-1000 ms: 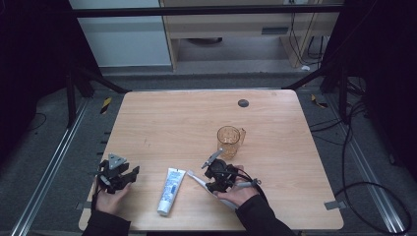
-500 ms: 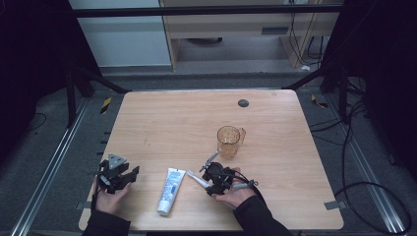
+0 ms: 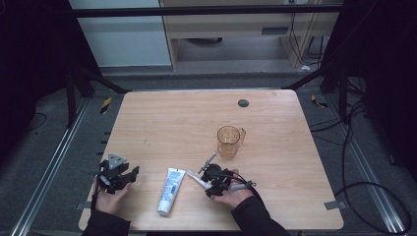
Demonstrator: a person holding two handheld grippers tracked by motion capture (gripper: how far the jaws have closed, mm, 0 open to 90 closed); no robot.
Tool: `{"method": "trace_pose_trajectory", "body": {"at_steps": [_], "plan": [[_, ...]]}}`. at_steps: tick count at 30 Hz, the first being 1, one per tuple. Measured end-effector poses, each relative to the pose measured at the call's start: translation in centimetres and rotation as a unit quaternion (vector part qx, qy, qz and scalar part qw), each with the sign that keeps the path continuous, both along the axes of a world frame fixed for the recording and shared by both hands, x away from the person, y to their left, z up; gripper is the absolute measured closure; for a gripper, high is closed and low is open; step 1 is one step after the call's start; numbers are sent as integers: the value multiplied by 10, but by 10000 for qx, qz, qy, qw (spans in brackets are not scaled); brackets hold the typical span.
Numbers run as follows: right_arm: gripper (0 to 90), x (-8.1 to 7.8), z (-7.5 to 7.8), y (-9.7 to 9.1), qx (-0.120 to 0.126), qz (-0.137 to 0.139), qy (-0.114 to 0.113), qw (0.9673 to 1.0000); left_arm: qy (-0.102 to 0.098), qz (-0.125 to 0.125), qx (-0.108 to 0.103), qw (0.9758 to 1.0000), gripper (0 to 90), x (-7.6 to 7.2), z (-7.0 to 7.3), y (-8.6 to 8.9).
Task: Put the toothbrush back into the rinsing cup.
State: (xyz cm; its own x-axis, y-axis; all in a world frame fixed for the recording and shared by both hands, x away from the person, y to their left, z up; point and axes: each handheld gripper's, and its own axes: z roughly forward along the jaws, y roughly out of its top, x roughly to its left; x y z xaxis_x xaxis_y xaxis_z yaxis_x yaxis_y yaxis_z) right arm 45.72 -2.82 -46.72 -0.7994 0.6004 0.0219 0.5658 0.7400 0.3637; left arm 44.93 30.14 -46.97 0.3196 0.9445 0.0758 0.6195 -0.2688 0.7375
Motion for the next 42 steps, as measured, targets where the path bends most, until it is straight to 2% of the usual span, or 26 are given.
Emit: {"method": "trace_pose_trajectory", "body": {"at_steps": [11,22,26,42], "plan": [[657,1,-3,2,-134,-72,97,9998,-6,2,0,10000,547,0,0,0],[672,1,-2,4,-165,-255,140,9994,-6,3,-1,10000,548,0,0,0],[674,1,0,2,-55,-297,228,9993,-8,3,-5,10000,548,0,0,0],[677,-2,25,-13,428,-393,-46,9983,-10,1,-9,10000,551,0,0,0]]}}
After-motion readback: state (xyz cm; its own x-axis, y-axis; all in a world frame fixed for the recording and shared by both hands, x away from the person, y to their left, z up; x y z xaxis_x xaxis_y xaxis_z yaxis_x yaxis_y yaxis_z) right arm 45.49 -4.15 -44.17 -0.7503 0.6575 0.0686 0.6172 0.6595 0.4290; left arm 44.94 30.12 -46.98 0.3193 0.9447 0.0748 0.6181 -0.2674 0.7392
